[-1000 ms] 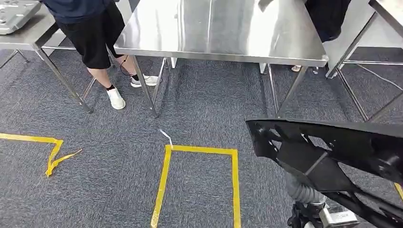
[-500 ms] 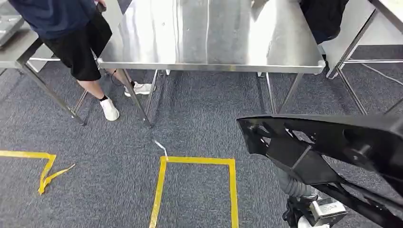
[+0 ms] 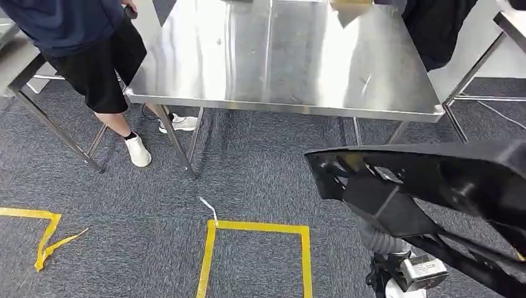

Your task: Take the parts from the cabinet and place them on the table.

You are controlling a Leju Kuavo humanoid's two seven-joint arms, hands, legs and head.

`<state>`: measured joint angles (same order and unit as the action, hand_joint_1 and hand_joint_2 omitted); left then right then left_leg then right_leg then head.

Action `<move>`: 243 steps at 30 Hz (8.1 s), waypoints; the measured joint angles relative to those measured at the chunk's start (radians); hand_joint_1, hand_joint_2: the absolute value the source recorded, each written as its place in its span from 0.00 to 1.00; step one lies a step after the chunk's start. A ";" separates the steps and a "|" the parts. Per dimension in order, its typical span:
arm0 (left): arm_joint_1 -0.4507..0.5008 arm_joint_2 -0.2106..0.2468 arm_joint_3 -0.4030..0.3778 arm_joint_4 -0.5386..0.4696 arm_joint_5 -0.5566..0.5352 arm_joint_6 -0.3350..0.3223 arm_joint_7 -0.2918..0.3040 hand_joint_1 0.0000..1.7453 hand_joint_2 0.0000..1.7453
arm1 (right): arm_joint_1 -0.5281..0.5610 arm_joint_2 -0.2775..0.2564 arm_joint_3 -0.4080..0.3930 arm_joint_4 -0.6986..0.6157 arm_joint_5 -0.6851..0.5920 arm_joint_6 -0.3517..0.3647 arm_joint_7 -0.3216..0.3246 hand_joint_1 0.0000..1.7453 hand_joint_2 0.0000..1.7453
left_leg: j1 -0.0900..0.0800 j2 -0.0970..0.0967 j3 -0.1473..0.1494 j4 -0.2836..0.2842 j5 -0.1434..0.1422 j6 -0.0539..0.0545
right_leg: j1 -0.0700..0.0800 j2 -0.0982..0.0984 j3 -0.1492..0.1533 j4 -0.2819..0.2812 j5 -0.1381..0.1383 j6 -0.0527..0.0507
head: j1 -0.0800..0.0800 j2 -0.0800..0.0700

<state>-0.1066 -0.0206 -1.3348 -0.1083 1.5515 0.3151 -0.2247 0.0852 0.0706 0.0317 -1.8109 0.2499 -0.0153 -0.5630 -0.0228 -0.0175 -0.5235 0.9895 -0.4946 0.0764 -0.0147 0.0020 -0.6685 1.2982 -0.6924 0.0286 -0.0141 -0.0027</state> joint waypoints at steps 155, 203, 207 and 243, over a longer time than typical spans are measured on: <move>-0.065 0.044 -0.219 -0.011 -0.116 -0.035 -0.019 0.00 1.00 | -1.114 -0.158 0.224 1.504 0.542 -0.510 0.534 1.00 1.00 | 0.009 0.015 -0.186 0.222 0.033 -0.049 | -0.030 0.017 0.114 -0.264 0.192 0.004 | -0.011 0.000; -0.030 0.033 -0.222 -0.012 -0.124 0.049 0.015 0.00 0.00 | -1.137 -0.045 0.238 1.497 0.620 -0.473 0.489 0.00 1.00 | -0.005 0.007 -0.094 0.024 0.060 -0.024 | -0.003 0.007 0.147 -0.300 0.185 0.025 | -0.006 0.000; -0.030 0.033 -0.222 -0.012 -0.124 0.050 0.015 0.00 0.00 | -1.136 -0.045 0.238 1.497 0.619 -0.471 0.486 0.00 1.00 | -0.006 0.007 -0.094 0.024 0.060 -0.024 | -0.003 0.007 0.147 -0.301 0.185 0.025 | -0.006 0.000; -0.027 0.033 -0.225 -0.012 -0.120 0.053 0.009 0.00 0.00 | -1.116 -0.018 0.246 1.497 0.669 -0.470 0.418 0.00 1.00 | -0.005 0.007 -0.094 0.024 0.060 -0.024 | -0.003 0.007 0.147 -0.300 0.185 0.025 | -0.006 0.000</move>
<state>-0.1337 0.0122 -1.5599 -0.1202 1.4317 0.3685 -0.2159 -1.0306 0.0530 0.2781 -0.3136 0.9185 -0.4849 -0.1446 -0.0283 -0.0103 -0.6179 1.0133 -0.4341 0.0521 -0.0177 0.0093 -0.5217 0.9977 -0.5071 0.0531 -0.0202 -0.0027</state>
